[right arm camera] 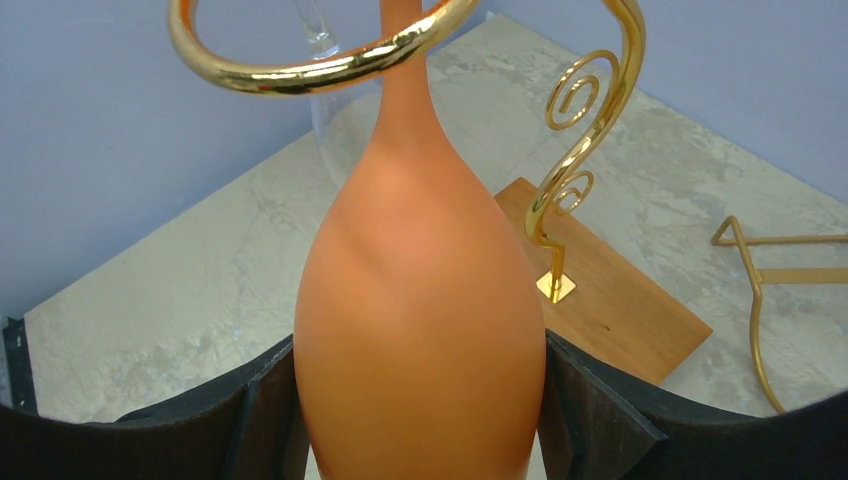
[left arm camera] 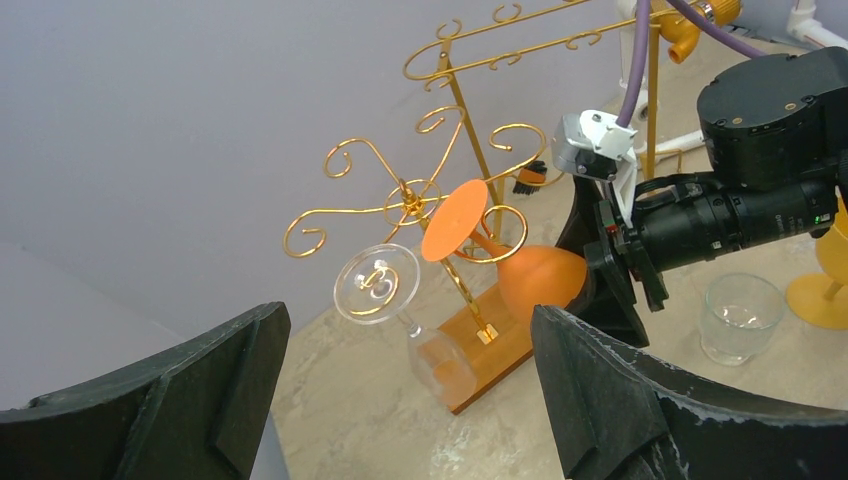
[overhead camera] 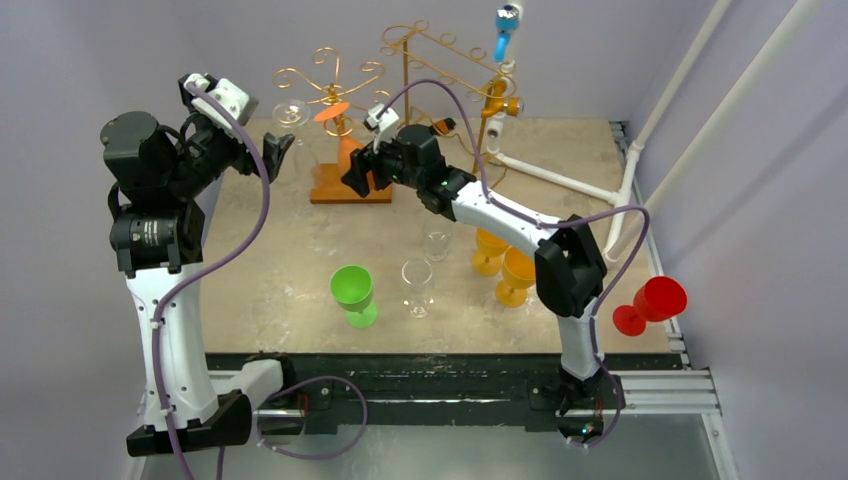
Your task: Place the wine glass upside down on the wine glass rack
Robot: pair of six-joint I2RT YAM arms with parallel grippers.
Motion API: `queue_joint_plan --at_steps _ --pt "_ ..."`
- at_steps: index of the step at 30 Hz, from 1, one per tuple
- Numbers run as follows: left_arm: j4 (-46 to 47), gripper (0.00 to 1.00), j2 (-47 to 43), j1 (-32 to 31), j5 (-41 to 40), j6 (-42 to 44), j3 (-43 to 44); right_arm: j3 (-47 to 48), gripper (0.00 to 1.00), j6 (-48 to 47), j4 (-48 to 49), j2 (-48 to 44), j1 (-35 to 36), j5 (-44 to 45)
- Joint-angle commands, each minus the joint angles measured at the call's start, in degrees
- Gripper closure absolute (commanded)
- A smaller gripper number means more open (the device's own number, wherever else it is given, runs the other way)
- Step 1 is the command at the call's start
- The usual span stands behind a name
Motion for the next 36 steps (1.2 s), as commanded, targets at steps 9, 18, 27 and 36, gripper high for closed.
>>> queue_joint_plan --at_steps 9,18,27,36 --pt "2.61 0.00 -0.27 -0.15 -0.28 -0.33 -1.10 -6.49 1.00 -0.08 10.15 -6.68 0.07 -2.06" --pt "2.92 0.00 -0.22 -0.17 -0.28 -0.50 -1.21 -8.53 1.00 -0.87 12.05 -7.25 0.18 -2.55" --pt "3.33 0.00 -0.19 -0.21 -0.24 -0.66 -1.47 -13.16 1.00 -1.49 21.03 -6.37 0.80 -3.59" --pt "3.51 0.00 -0.45 -0.20 -0.42 -0.33 -2.24 -16.25 1.00 -4.08 28.27 -6.10 1.47 -1.75"
